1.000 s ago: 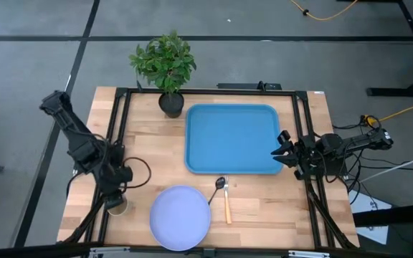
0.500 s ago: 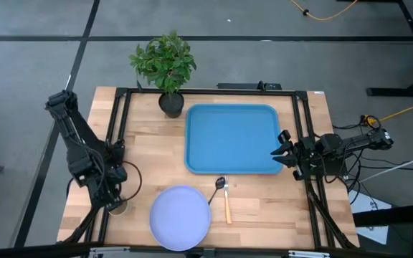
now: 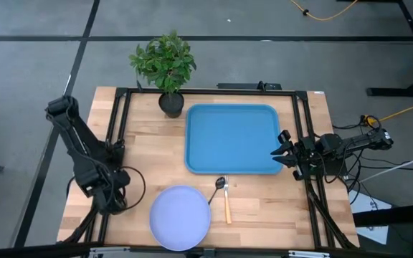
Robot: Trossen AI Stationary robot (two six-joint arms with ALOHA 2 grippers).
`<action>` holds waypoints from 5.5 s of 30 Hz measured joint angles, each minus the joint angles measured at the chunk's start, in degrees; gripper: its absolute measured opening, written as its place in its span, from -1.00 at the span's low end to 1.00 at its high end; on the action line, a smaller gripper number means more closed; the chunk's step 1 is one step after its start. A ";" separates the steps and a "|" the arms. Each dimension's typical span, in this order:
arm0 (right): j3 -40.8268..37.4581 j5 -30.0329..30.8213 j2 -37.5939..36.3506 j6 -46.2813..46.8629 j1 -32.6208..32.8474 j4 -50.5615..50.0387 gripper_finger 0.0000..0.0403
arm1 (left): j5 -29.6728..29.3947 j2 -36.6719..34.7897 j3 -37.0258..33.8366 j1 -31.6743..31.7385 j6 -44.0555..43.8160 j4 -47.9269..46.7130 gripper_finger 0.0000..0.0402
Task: Pick and place plate/cup/fork/spoon on tray
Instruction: Put the cup on the bottom left of the tray, then adjust the fork
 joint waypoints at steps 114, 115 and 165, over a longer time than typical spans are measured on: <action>0.02 0.07 6.27 18.15 0.02 0.75 -0.55 | -8.55 28.42 49.03 35.63 75.08 -27.25 -0.64; 0.02 -0.04 7.58 16.47 0.05 4.88 -0.55 | -10.49 28.17 48.88 33.93 74.95 -27.95 -0.64; 67.91 17.85 86.20 56.88 13.37 -53.57 -0.55 | -47.17 -28.36 -24.70 13.55 69.84 44.97 -0.64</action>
